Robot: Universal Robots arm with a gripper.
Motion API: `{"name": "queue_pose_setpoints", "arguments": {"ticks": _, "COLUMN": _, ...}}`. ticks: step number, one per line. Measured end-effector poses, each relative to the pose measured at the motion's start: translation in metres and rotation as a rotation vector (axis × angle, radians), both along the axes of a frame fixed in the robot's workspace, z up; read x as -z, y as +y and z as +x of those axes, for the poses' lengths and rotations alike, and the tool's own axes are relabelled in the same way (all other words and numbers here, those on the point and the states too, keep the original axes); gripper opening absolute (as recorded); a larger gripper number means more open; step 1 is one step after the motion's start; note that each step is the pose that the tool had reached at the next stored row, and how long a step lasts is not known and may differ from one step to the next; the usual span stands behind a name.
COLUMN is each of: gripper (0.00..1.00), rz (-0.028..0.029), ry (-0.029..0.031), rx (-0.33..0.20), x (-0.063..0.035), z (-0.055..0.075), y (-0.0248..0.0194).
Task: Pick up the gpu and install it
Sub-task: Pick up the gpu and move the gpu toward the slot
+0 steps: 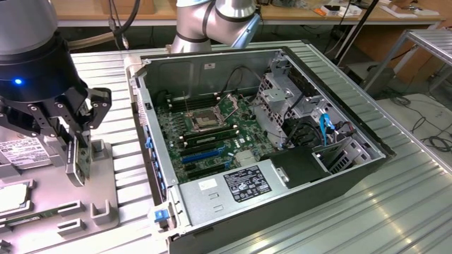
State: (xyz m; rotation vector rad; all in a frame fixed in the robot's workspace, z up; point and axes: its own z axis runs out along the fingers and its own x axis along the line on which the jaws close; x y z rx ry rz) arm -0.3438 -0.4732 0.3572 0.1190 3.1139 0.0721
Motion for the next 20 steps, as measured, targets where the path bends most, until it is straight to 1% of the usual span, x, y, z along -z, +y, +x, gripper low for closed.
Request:
{"name": "queue_pose_setpoints", "arguments": {"ticks": 12, "gripper": 0.27, "rz": 0.0000, "ry": 0.0000, "rx": 0.000, "x": -0.0060, "z": 0.000, "y": 0.0000}}
{"name": "queue_pose_setpoints", "arguments": {"ticks": 20, "gripper": 0.27, "rz": 0.0001, "ry": -0.0001, "rx": 0.000, "x": -0.0177, "z": 0.000, "y": 0.0000}}
